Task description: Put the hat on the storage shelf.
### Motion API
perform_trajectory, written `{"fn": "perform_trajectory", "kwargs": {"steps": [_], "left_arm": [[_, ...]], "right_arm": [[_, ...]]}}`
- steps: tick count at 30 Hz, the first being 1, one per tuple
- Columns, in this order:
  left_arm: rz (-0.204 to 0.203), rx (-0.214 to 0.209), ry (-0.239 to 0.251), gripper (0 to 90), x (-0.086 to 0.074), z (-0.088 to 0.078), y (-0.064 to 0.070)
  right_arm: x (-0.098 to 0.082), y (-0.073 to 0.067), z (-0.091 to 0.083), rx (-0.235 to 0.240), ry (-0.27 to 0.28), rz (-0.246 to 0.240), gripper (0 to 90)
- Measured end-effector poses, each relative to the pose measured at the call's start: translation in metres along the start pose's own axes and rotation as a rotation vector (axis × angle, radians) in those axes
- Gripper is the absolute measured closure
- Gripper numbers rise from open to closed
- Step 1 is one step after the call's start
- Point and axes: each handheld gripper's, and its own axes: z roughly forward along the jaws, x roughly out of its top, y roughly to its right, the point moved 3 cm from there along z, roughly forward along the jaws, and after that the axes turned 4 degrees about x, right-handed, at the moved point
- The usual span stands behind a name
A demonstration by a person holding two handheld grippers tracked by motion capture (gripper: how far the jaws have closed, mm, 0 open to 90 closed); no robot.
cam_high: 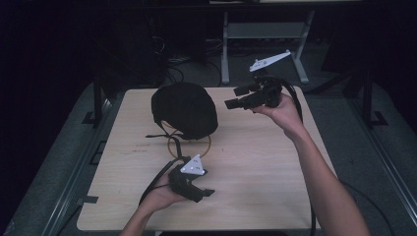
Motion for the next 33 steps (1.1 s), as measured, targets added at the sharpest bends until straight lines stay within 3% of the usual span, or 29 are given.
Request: {"fn": "perform_trajectory", "kwargs": {"steps": [16, 33], "left_arm": [[0.010, 0.005, -0.014, 28.3, -0.001, 0.005, 0.002], [0.017, 0.009, -0.015, 27.9, 0.001, 0.004, 0.005]], "right_arm": [[-0.043, 0.009, -0.029, -0.031, 0.033, 0.052, 24.7], [-0.083, 0.016, -0.046, -0.056, 0.024, 0.095, 23.9]]}}
